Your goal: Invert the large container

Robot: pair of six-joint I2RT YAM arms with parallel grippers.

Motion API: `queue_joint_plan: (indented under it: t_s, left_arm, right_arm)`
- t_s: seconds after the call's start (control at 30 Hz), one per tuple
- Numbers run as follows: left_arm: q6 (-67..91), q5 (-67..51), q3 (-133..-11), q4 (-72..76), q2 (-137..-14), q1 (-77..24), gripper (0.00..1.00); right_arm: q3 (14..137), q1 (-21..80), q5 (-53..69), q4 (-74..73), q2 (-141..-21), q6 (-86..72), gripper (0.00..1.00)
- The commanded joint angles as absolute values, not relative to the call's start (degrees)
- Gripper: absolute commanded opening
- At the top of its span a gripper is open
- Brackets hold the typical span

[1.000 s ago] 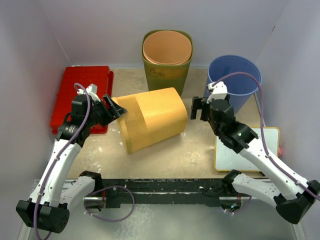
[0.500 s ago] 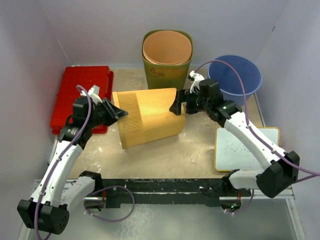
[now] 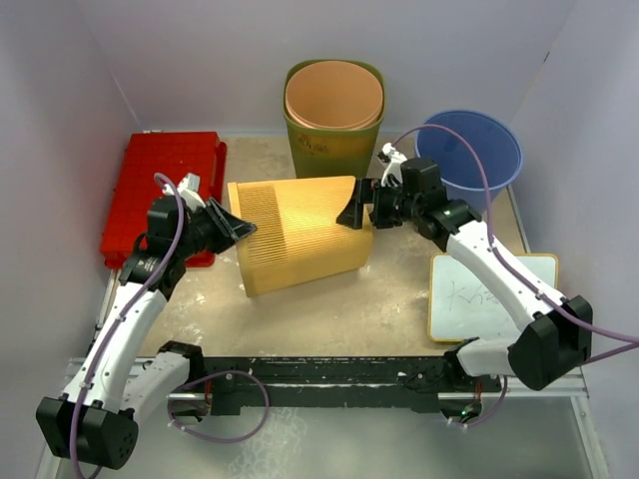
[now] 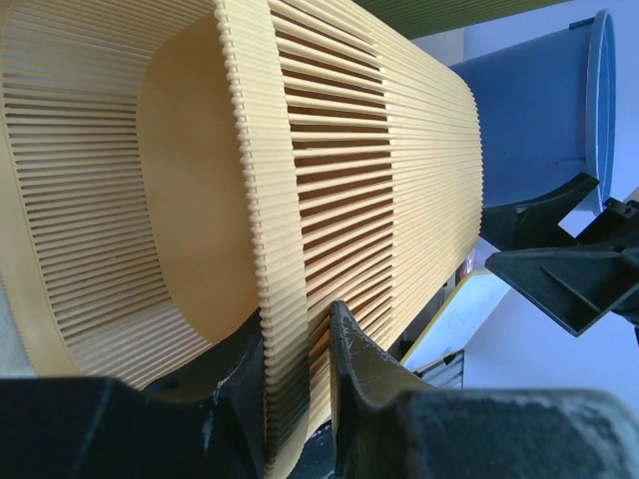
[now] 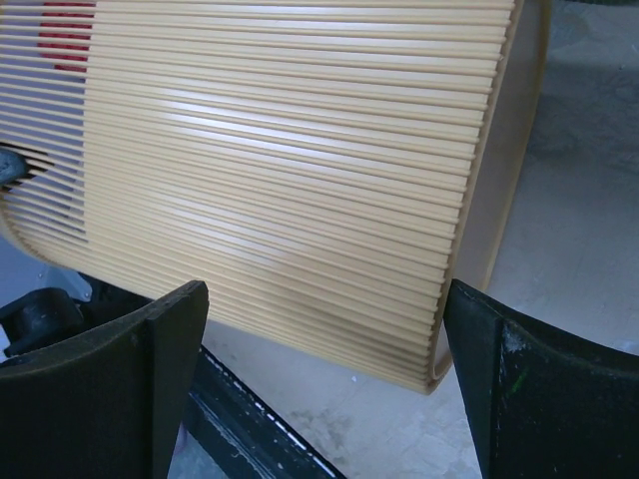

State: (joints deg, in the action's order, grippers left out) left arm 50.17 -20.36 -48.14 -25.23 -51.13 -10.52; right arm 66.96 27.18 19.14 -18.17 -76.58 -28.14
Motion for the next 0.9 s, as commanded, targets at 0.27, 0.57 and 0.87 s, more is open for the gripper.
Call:
queue_joint_plan:
  t_s: [0.27,0.57,0.87]
  left_arm:
    - [46.2,-20.0,-44.9,-22.8,-55.3,-10.6,0.19]
    - [45.5,-19.3,-43.2,-21.4,-56.0,-11.1,0.32]
    - [45.4,-18.4,-42.5,-17.7,-58.4,-13.0,0.46]
  right_arm:
    - [67.5,27.9,44.3,0.9,-68.6,-39.0,0.99]
    - [71.9,27.9,45.1,0.7,-65.1,-38.8,0.99]
    - [74.3,27.9,46.1,1.6,-65.1,-38.3,0.99]
